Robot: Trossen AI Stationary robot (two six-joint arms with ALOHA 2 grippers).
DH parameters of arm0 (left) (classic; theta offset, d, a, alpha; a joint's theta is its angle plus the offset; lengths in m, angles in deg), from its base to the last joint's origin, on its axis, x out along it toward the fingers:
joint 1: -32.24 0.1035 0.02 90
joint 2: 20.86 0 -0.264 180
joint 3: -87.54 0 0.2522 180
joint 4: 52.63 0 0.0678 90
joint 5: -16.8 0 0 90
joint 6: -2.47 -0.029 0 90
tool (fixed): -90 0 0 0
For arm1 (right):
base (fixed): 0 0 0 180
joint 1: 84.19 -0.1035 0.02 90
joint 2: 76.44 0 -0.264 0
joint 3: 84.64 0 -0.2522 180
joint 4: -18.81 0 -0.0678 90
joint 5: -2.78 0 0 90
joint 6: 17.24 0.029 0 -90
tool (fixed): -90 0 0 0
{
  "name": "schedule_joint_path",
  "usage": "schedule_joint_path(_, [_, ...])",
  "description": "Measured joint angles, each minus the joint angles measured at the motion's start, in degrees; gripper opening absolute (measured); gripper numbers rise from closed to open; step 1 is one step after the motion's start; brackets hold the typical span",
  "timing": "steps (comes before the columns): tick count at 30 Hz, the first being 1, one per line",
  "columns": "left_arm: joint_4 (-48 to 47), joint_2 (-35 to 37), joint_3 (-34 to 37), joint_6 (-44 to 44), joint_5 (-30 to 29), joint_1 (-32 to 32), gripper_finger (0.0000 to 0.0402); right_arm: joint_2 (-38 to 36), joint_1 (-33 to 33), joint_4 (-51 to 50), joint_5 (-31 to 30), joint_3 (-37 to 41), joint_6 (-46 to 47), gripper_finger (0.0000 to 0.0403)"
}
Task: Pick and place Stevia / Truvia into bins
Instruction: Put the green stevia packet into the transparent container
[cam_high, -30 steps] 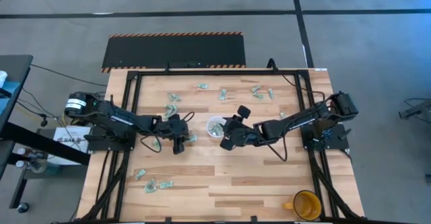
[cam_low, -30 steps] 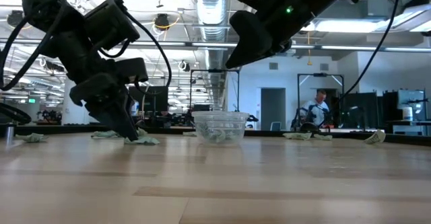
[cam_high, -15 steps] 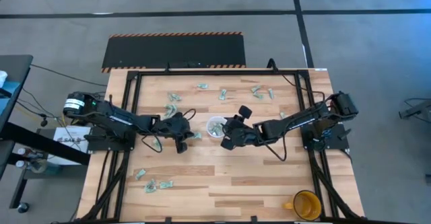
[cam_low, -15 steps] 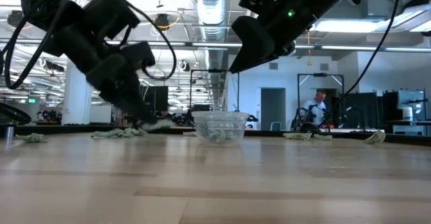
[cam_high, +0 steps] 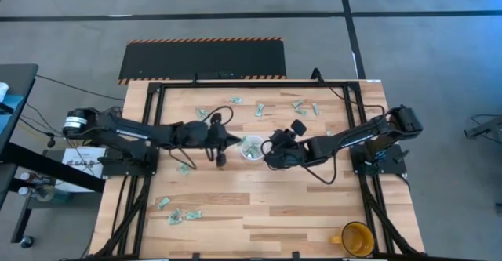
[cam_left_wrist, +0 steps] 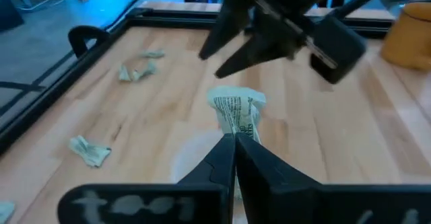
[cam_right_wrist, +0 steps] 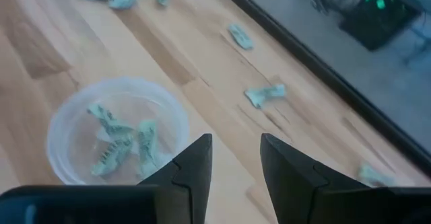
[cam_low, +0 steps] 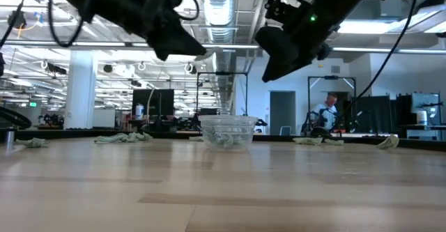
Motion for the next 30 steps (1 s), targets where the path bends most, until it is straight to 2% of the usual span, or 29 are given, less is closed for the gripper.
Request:
schedule_joint_path(7, [-0.5,-13.5,-4.7,-1.3,2.7,3.1,0.0000,-0.2,0.0,-3.1,-1.3,0.0,4.7,0.0120])
schedule_joint_path(13, [-0.5,-20.8,-8.4,-1.3,6.6,4.3,0.0000,-0.2,-0.1,-5.3,-1.2,0.0,7.0,0.0120])
schedule_joint_path(20, [-0.4,-21.7,-9.6,-1.1,7.3,4.3,0.0001,-0.2,-0.1,-8.8,-1.2,0.0,10.8,0.0120])
schedule_joint_path(23, [-0.4,-21.7,-9.6,-1.2,7.4,4.3,0.0014,-0.9,0.5,-13.0,-1.0,0.0,13.7,0.0120])
schedule_joint_path(26, [-1.9,-21.7,-9.6,-1.1,7.4,4.3,0.0042,-3.1,2.0,-21.4,-0.1,0.0,22.3,0.0120])
schedule_joint_path(30, [-2.0,-21.7,-9.6,-2.2,7.4,4.3,0.0086,-7.3,5.4,-34.7,6.3,0.0,36.9,0.0120])
